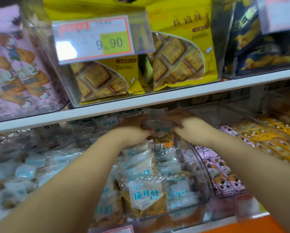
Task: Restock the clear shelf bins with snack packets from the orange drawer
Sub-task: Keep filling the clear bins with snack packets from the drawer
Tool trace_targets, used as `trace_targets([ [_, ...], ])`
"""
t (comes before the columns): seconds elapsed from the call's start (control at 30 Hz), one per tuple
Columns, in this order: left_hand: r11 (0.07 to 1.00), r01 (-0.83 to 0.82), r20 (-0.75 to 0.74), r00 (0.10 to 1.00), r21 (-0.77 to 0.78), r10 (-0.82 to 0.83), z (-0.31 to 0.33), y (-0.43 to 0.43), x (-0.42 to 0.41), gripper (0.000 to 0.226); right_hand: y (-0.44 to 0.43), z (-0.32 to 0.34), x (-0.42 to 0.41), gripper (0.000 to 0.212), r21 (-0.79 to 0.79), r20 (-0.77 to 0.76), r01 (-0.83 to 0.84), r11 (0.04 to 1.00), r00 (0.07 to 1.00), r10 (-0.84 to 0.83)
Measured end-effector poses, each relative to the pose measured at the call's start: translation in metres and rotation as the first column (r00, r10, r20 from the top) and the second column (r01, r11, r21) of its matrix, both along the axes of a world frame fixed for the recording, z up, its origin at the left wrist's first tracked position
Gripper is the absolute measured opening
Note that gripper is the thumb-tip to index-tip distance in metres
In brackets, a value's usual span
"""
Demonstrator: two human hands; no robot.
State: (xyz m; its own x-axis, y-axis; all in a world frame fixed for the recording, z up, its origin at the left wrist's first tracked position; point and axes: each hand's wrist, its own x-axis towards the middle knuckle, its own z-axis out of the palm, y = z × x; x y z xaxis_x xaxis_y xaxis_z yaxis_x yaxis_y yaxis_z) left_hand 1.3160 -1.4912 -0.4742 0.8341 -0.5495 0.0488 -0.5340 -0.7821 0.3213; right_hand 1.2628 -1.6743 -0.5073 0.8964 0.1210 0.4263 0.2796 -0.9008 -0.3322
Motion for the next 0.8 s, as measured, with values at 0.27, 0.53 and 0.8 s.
trace_targets([
  [0.27, 0.987, 0.019, 0.18, 0.984, -0.162, 0.01, 0.008, 0.043, -0.089, 0.037, 0.022, -0.013, -0.095, 0.029, 0.164, 0.136, 0.059, 0.985, 0.987, -0.082],
  [0.53, 0.848, 0.154, 0.3, 0.954, -0.507, 0.006, -0.071, 0.083, -0.206, 0.024, 0.06, -0.054, -0.196, 0.016, 0.217, 0.085, 0.004, 0.976, 0.996, -0.023],
  [0.8, 0.912, 0.006, -0.046, 0.999, -0.41, -0.027, -0.193, 0.072, -0.221, 0.023, 0.017, -0.143, -0.212, 0.02, -0.064, -0.523, 0.036, 0.997, 0.85, -0.064],
])
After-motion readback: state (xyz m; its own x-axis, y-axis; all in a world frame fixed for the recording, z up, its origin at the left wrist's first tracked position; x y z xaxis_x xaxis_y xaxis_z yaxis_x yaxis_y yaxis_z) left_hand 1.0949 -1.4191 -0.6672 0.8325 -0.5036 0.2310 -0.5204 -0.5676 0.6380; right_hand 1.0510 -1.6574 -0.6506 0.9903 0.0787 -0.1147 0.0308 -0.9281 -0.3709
